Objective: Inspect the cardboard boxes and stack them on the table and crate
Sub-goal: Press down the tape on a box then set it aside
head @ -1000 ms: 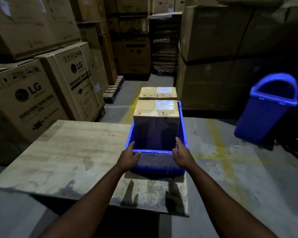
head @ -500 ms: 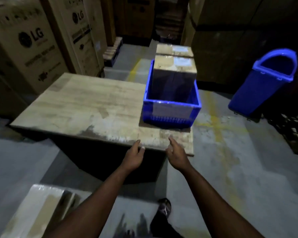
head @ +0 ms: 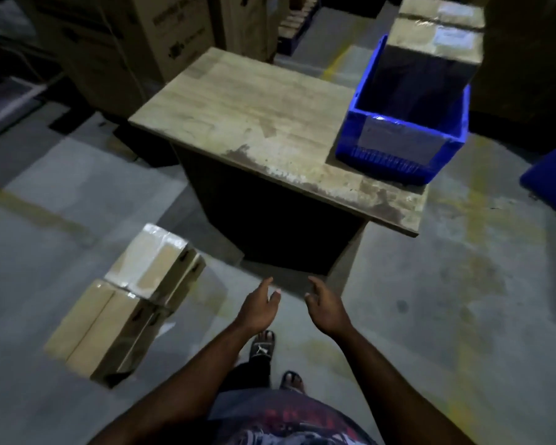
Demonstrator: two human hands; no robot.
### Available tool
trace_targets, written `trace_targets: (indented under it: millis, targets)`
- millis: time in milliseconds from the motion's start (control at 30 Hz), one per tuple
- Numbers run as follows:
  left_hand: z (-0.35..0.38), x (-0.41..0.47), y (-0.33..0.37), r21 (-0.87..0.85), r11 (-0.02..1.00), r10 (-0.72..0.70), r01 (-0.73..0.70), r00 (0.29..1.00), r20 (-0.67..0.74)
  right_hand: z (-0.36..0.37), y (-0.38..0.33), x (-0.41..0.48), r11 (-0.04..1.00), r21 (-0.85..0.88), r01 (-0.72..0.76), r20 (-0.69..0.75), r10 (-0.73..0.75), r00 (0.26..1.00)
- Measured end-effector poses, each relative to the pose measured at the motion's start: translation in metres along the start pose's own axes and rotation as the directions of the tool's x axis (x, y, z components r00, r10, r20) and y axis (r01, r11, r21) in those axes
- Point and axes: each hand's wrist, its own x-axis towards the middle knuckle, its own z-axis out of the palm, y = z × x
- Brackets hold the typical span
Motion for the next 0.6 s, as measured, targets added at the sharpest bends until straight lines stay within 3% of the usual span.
trace_targets:
  millis: [267, 433, 600]
  targets:
    - [-0.016, -0.101, -0.093, -0.099, 0.962, -0.267, 0.253, 0.946, -0.183, 0.091, -0.024, -0.04, 0.997, -0.013, 0.071, 0.214, -0.066, 0.975]
    - [-0.043, -0.135, -0.142, -0.259, 0.921, -0.361, 0.29, 0.884, -0.297, 0.136, -0.063, -0.04, 0.966, -0.133, 0.221, 0.346, -0.164, 0.924]
    - [-0.081, -0.171, -0.198, -0.424, 0.852, -0.456, 0.309, 0.834, -0.31, 0.194, -0.12, -0.032, 0.931, -0.222, 0.29, 0.415, -0.179, 0.892]
